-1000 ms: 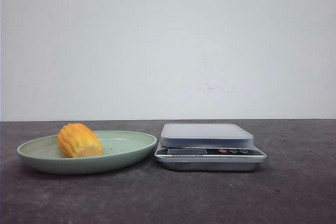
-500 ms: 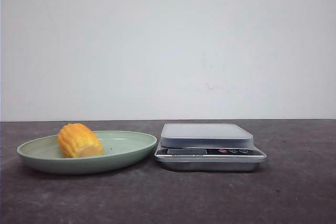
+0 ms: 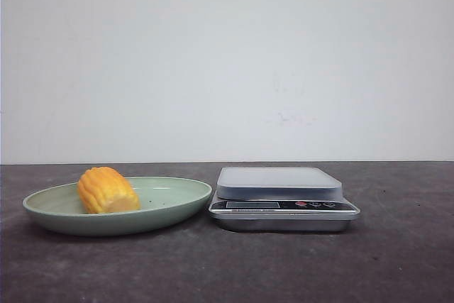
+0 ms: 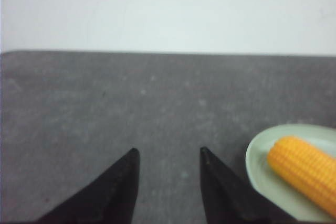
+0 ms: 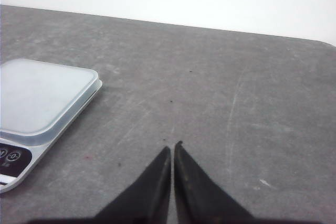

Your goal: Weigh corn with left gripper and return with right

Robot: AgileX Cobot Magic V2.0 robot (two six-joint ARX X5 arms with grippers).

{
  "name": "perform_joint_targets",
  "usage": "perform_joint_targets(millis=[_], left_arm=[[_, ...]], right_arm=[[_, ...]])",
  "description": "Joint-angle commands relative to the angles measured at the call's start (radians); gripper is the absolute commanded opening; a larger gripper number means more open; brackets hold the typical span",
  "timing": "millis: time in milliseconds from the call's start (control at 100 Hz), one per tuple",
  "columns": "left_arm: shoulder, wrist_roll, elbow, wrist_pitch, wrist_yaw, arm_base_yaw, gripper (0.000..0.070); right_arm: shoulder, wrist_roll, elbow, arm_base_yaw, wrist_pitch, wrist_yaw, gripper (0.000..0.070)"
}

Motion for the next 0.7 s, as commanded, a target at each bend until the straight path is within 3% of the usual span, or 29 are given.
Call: perform_joint_targets(millis=[0, 210, 440, 690], left_arm=[[-0.002, 0.024, -0.019, 0.011, 0.003, 0.006, 0.0190], [-0.002, 0.035, -0.019, -0.050, -0.007, 0.018, 0.0190], [-0.002, 0.104, -0.019, -0.081, -0.007, 0.041, 0.0190], [-0.002, 0.099, -0.019, -0.082, -0.006, 0.093, 0.0190]], right_arm=[[-0.002, -0.005, -0.004, -0.001, 0.011, 0.000, 0.0007], [-0.002, -0.005, -0.004, -0.001, 0.011, 0.000, 0.0007], [-0.002, -0.005, -0.004, -0.001, 0.011, 0.000, 0.0007], [-0.002, -0.005, -0.004, -0.001, 0.011, 0.000, 0.0007]])
